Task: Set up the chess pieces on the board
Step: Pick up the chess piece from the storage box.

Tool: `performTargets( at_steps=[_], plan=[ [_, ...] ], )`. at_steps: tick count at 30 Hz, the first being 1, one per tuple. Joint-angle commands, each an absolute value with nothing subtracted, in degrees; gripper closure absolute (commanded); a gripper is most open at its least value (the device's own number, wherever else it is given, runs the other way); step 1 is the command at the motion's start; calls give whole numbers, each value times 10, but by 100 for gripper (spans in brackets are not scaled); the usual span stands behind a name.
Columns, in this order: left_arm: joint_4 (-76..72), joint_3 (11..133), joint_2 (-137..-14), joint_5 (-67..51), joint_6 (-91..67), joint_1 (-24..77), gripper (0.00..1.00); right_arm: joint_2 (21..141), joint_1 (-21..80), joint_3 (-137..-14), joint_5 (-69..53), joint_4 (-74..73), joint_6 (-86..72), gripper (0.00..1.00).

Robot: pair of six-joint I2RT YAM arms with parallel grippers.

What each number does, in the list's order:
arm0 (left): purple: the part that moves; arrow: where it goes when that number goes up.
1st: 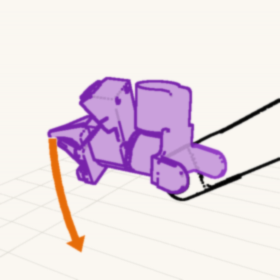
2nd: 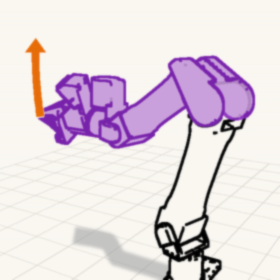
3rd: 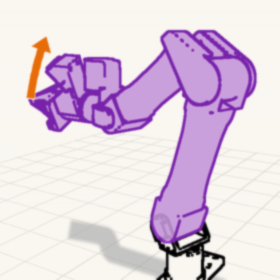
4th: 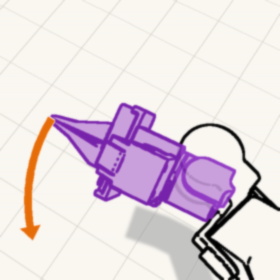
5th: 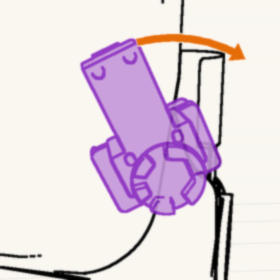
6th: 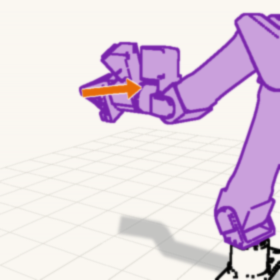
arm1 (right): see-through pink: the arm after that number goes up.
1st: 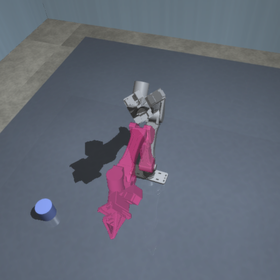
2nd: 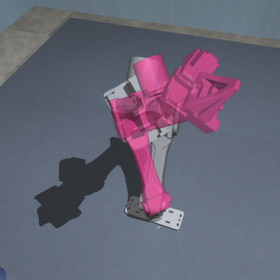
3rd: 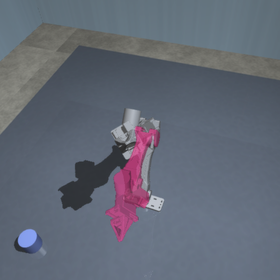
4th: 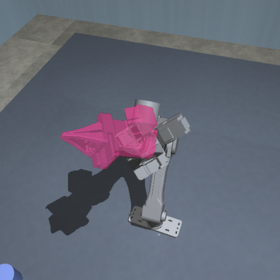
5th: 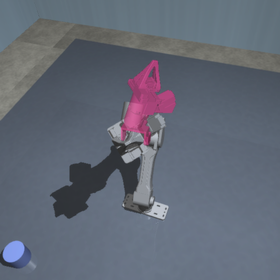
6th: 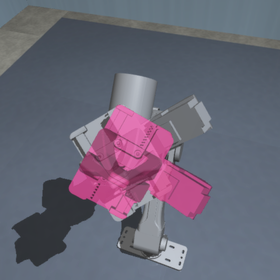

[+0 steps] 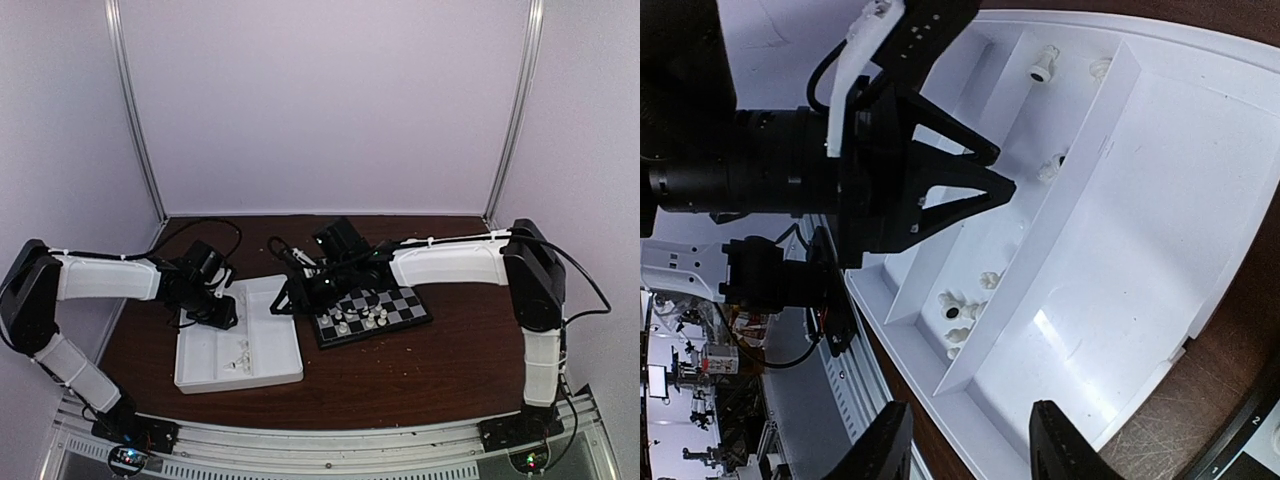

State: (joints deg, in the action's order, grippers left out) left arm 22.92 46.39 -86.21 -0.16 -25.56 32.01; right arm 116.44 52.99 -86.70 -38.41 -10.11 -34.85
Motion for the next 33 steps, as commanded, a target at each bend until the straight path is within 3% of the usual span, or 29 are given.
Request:
performTargets(
  at_steps=[1, 7, 19, 24, 29, 33],
  plan=[
    [247, 505, -898, 9, -241, 316, 64, 1125, 527, -856, -371, -105, -331, 57],
    [282, 559, -954, 54, -223, 317, 64, 1116, 525, -845, -373, -101, -330, 57],
    [286, 600, -1011, 22, -223, 316, 64, 1111, 517, -838, -374, -101, -327, 57],
    [294, 608, -1022, 33, -229, 316, 72, 1111, 515, -838, -376, -100, -326, 57],
    [325, 621, -1025, 44, -251, 316, 69, 1109, 514, -836, -376, -101, -325, 56],
    [322, 619, -1023, 45, -253, 316, 74, 1111, 513, -837, -379, -98, -326, 56]
  ],
)
